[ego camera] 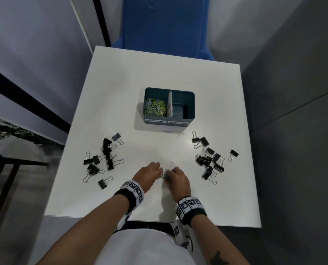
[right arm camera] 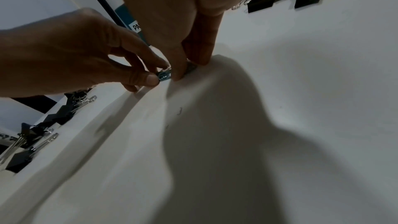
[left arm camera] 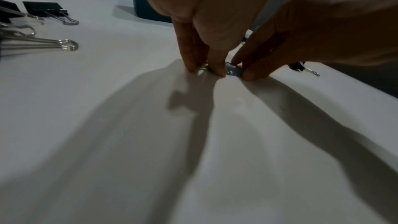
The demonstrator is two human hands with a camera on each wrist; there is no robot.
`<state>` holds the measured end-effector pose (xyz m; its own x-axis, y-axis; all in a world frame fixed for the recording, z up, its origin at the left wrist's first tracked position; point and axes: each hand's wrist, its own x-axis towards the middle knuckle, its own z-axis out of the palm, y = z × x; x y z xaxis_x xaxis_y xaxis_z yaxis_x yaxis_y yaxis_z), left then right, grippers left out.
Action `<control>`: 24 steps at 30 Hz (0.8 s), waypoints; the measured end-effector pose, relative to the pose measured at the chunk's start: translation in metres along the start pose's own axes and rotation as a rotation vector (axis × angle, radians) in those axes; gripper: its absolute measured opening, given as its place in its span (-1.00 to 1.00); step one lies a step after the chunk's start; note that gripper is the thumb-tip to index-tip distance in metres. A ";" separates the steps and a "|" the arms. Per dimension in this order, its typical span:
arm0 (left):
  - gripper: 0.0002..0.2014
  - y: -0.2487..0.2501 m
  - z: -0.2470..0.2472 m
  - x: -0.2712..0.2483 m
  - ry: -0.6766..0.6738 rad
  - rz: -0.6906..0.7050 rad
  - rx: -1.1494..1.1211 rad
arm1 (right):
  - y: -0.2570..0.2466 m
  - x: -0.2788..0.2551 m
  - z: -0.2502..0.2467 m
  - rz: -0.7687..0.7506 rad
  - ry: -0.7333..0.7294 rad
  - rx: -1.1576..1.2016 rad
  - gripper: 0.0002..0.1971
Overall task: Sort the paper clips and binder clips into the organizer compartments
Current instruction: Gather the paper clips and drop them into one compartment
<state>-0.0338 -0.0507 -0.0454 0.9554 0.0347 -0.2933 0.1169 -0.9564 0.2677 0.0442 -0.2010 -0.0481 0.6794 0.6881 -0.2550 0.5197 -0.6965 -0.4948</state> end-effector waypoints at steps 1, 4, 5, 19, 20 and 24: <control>-0.63 0.002 0.000 -0.001 0.002 0.006 0.016 | -0.001 0.001 -0.001 0.007 0.005 -0.002 -0.96; -0.58 0.008 -0.002 -0.005 -0.015 -0.019 0.043 | -0.002 0.006 -0.002 0.010 0.009 -0.036 -0.95; -0.58 0.008 -0.002 -0.005 -0.021 -0.033 0.045 | -0.002 0.007 -0.004 0.011 -0.002 -0.061 -0.95; -0.95 -0.027 -0.028 -0.015 0.155 -0.404 -0.560 | 0.017 0.011 -0.017 -0.008 -0.072 -0.031 -0.88; -0.96 -0.030 -0.035 -0.014 0.194 -0.392 -0.585 | 0.018 0.009 -0.018 -0.014 -0.066 -0.021 -0.90; -0.94 -0.042 -0.085 0.000 0.368 -0.340 -0.608 | 0.018 0.005 -0.027 0.014 -0.009 0.071 -0.95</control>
<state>-0.0152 0.0138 0.0214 0.8568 0.4918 -0.1550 0.4451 -0.5537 0.7037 0.0709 -0.2153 -0.0356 0.6811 0.6806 -0.2699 0.4719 -0.6899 -0.5489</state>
